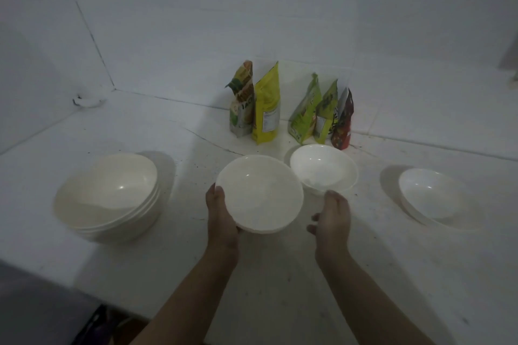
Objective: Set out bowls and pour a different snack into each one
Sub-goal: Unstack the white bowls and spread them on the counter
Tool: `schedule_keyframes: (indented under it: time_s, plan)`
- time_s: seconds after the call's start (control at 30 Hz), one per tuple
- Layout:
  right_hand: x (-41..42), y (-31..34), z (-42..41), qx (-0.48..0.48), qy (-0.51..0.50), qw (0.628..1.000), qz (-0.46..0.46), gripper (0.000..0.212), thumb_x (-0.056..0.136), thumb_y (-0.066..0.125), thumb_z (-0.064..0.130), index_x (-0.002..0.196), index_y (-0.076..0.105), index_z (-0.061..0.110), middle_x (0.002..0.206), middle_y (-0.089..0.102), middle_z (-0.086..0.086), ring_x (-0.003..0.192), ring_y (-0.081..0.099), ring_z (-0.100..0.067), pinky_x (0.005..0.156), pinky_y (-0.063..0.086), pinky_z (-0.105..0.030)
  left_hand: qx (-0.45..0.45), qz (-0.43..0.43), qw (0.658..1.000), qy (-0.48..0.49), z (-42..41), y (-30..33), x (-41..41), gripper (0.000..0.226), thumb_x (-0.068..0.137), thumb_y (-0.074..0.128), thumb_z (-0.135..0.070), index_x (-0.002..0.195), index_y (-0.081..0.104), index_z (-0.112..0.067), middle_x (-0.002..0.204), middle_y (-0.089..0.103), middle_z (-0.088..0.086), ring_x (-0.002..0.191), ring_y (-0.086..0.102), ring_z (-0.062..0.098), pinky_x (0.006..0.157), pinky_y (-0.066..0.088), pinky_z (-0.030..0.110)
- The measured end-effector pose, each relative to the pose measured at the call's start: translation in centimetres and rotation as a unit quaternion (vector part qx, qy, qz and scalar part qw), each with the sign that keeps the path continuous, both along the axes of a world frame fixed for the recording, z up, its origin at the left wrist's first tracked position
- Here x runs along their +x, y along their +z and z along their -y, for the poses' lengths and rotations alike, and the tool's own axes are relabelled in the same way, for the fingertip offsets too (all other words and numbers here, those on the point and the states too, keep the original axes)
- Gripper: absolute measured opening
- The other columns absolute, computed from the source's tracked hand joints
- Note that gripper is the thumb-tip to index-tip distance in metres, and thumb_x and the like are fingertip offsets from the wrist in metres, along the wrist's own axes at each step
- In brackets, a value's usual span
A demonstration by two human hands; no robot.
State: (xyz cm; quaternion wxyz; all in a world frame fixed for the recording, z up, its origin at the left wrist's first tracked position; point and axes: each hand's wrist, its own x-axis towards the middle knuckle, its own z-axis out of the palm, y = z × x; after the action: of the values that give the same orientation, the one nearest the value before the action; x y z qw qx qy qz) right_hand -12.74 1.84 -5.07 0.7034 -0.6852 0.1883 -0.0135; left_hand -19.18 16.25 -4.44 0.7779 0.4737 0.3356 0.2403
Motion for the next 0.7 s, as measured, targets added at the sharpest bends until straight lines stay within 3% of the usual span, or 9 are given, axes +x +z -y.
schedule_keyframes:
  time_s: [0.07, 0.13, 0.23, 0.33, 0.37, 0.47, 0.6, 0.7]
  plan:
    - [-1.3, 2.1, -2.2, 0.009, 0.122, 0.992, 0.002, 0.020, 0.102, 0.044, 0.036, 0.118, 0.053, 0.028, 0.108, 0.057, 0.000, 0.083, 0.058, -0.018, 0.058, 0.051, -0.034, 0.047, 0.015, 0.999, -0.018, -0.8, 1.4, 0.0, 0.032, 0.104, 0.030, -0.040, 0.134, 0.041, -0.035, 0.119, 0.055, -0.002, 0.107, 0.055, 0.021, 0.081, 0.054, 0.043]
    - [-1.6, 4.1, -4.3, -0.046, 0.210, 0.976, 0.046, 0.028, 0.099, 0.049, 0.020, 0.125, 0.053, 0.029, 0.099, 0.056, 0.012, 0.084, 0.057, -0.011, 0.050, 0.052, -0.027, 0.080, 0.032, 0.996, -0.022, -2.2, 2.9, 0.1, 0.029, 0.105, 0.031, -0.038, 0.132, 0.041, -0.035, 0.115, 0.055, -0.008, 0.108, 0.055, 0.019, 0.090, 0.052, 0.050]
    - [-0.8, 6.1, -7.3, -0.107, 0.222, 0.961, 0.129, 0.046, 0.090, 0.048, 0.001, 0.121, 0.057, 0.033, 0.095, 0.061, 0.009, 0.079, 0.057, -0.010, 0.048, 0.053, -0.026, 0.124, 0.049, 0.991, -0.010, -6.0, 5.1, 0.3, 0.021, 0.104, 0.035, -0.036, 0.123, 0.044, -0.038, 0.113, 0.057, -0.008, 0.110, 0.056, 0.021, 0.095, 0.049, 0.054]
    - [0.2, 7.9, -10.3, -0.104, 0.163, 0.968, 0.161, 0.050, 0.091, 0.043, 0.002, 0.132, 0.057, 0.028, 0.101, 0.060, 0.005, 0.094, 0.057, -0.020, 0.080, 0.056, -0.042, 0.204, 0.049, 0.978, -0.011, -10.4, 7.5, 0.2, 0.032, 0.104, 0.034, -0.036, 0.135, 0.039, -0.030, 0.119, 0.054, 0.002, 0.098, 0.056, 0.016, 0.074, 0.051, 0.031]
    - [0.7, 8.4, -11.6, -0.080, 0.141, 0.975, 0.149, 0.049, 0.092, 0.041, 0.004, 0.133, 0.056, 0.027, 0.107, 0.058, 0.002, 0.097, 0.055, -0.021, 0.081, 0.057, -0.044, 0.216, 0.049, 0.975, -0.008, -12.3, 8.3, 0.3, 0.036, 0.104, 0.033, -0.036, 0.140, 0.036, -0.027, 0.122, 0.052, 0.003, 0.094, 0.055, 0.012, 0.068, 0.047, 0.025]
    - [2.5, 9.4, -14.2, 0.069, 0.104, 0.989, 0.082, 0.036, 0.093, 0.040, 0.004, 0.122, 0.056, 0.020, 0.117, 0.056, -0.007, 0.093, 0.056, -0.024, 0.056, 0.057, -0.034, 0.231, 0.015, 0.973, 0.003, -17.4, 9.7, 1.7, 0.042, 0.106, 0.027, -0.036, 0.144, 0.034, -0.020, 0.123, 0.045, -0.001, 0.089, 0.048, 0.009, 0.060, 0.038, 0.012]
    - [4.7, 7.9, -18.3, 0.207, 0.059, 0.977, 0.014, 0.048, 0.092, 0.040, -0.005, 0.138, 0.044, 0.008, 0.131, 0.046, -0.017, 0.096, 0.058, -0.037, 0.049, 0.059, -0.030, 0.240, -0.065, 0.969, -0.011, -26.3, 9.7, 4.9, 0.045, 0.105, 0.025, -0.040, 0.142, 0.038, -0.017, 0.137, 0.046, 0.015, 0.116, 0.045, 0.026, 0.087, 0.032, 0.027]
    - [5.1, 6.1, -21.2, 0.218, 0.026, 0.975, -0.013, 0.052, 0.091, 0.041, -0.008, 0.141, 0.036, 0.005, 0.140, 0.037, -0.019, 0.088, 0.059, -0.038, 0.049, 0.061, -0.035, 0.259, -0.122, 0.957, -0.054, -32.1, 8.2, 7.3, 0.045, 0.105, 0.024, -0.038, 0.142, 0.035, -0.014, 0.139, 0.046, 0.020, 0.123, 0.047, 0.036, 0.101, 0.043, 0.046]
